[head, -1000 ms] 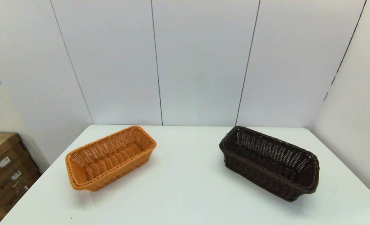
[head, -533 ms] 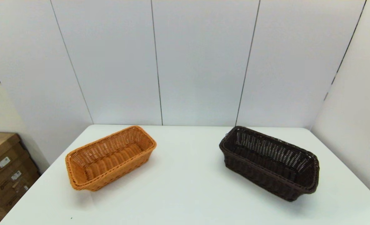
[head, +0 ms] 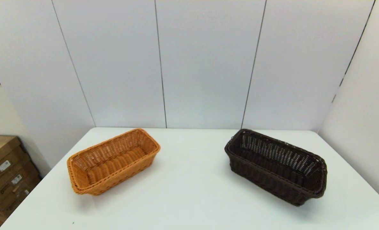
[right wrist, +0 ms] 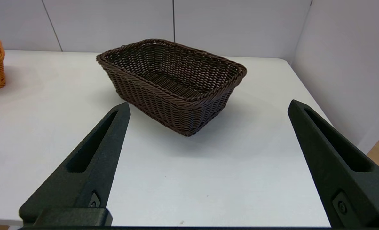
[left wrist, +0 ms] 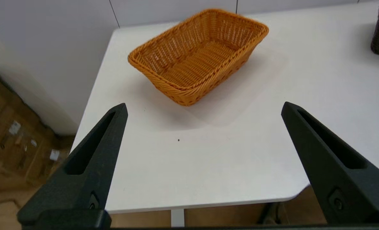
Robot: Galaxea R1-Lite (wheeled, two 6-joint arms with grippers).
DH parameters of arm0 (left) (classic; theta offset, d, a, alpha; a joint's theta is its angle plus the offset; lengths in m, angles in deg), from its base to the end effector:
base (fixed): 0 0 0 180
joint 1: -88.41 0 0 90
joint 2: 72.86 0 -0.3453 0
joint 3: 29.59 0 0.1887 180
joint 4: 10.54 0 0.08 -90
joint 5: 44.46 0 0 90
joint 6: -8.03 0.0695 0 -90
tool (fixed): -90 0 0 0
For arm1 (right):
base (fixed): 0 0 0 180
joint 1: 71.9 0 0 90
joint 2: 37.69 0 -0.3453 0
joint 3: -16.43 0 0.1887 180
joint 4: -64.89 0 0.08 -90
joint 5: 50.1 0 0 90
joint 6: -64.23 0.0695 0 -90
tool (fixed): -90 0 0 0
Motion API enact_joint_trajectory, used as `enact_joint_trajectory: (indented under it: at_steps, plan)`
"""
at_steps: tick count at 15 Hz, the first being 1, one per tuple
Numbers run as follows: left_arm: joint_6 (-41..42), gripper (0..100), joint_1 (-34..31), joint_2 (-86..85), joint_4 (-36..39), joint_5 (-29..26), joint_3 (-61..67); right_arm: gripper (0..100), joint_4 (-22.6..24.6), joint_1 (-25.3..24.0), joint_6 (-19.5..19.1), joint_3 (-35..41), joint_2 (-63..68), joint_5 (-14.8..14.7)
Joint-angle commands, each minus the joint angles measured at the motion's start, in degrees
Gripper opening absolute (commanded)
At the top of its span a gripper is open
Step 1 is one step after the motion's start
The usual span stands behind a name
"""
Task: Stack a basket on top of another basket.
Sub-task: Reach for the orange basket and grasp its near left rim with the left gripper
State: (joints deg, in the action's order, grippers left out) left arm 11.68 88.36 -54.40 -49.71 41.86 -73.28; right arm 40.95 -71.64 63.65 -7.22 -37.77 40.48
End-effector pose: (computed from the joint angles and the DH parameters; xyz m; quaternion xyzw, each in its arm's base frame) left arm -0.0119 -0.0045 0.1538 0.0276 0.1202 -0.0353 0.9917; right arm -0.0231 0.0008 0.0749 -0.0050 0.0018 0.0028 1.0000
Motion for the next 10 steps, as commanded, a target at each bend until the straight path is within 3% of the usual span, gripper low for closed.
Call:
enact_joint_trajectory:
  at_steps: [1,3,7,10]
  plan:
    - [-2.3,100,-0.3,27.7,-0.6,8.3,-12.5,100,0.0,0.0,0.0,0.0,0.1,0.0]
    - [-6.5,100,-0.5,36.4,-0.6,11.5,-16.7,100,0.0,0.0,0.0,0.1,0.1,0.0]
    - [-20.2,100,-0.8,54.0,-0.8,11.7,-24.3,100,0.0,0.0,0.0,0.0,0.1,0.0]
    - [-22.0,100,-3.7,62.8,-0.8,12.9,-24.7,100,0.0,0.0,0.0,0.0,0.1,0.0]
